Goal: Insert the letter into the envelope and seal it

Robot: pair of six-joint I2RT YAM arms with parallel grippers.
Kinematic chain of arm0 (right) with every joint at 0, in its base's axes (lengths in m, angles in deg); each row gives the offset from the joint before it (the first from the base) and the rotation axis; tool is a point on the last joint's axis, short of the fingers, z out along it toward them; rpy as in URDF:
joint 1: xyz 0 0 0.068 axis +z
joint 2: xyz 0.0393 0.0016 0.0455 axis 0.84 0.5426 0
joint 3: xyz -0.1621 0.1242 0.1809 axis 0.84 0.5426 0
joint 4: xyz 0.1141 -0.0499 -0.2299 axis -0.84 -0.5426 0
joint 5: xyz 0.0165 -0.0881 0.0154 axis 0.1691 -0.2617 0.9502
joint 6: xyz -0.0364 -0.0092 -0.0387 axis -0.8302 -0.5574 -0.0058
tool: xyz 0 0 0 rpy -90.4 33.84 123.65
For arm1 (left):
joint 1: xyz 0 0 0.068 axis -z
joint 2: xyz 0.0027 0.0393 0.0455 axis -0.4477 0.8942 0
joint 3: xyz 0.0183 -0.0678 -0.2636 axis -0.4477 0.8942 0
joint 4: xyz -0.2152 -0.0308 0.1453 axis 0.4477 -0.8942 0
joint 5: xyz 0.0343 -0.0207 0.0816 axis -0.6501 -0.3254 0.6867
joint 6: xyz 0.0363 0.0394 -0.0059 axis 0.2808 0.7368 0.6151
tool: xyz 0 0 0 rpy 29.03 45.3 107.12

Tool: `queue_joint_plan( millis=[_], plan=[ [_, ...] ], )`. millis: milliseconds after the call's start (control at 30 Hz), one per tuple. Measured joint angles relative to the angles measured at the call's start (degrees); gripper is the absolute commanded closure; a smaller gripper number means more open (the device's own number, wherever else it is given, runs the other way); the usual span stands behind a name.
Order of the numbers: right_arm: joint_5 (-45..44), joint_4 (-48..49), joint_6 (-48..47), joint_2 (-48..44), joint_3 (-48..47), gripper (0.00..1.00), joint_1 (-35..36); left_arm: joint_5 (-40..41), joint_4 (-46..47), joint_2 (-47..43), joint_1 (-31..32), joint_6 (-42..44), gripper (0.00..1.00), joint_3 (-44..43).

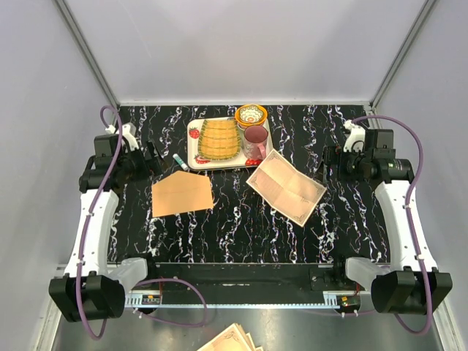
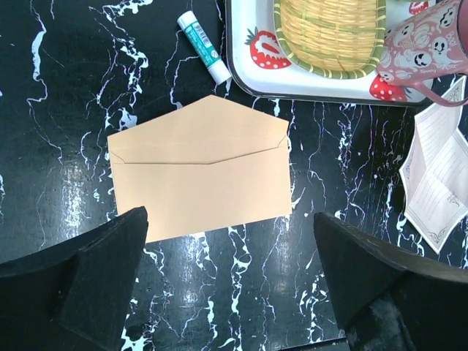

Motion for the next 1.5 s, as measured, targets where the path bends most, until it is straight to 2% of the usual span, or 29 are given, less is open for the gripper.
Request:
queue_joint_plan(
  millis=[100,267,467,633,900,1200,1433,1500],
  plan=[
    [2.08,0.57,0.72,0.48,1.01,0.02,0.0,-1.77,0.26,0.5,-0.02,1.68,0.01,0.28],
    [5.62,0.94,1.73,2.03,2.93,0.02,0.0,-11.39,2.14,2.64,0.63,6.62,0.01,0.02],
    [10.69,2.91,7.17,7.85,3.5,0.02,0.0,-15.5,8.02,11.65,11.19,7.21,0.01,-4.2],
    [14.69,5.05,11.02,15.34,5.33,0.01,0.0,-15.93,21.79,15.61,19.8,1.7,0.02,-0.7],
    [18.01,8.0,14.32,27.76,6.38,0.05,0.0,-15.82,41.31,29.18,25.64,-8.83,0.05,1.64],
    [18.16,9.25,13.35,41.05,6.8,0.07,-0.02,-15.41,54.55,36.92,30.84,-13.94,0.11,4.28],
    [18.64,8.35,13.27,42.73,6.14,0.07,-0.02,-14.21,61.0,43.78,34.42,-16.85,0.13,4.28],
    [18.67,7.98,13.29,43.19,5.81,0.07,-0.02,-13.38,61.18,44.7,34.99,-17.42,0.17,4.28]
  ],
)
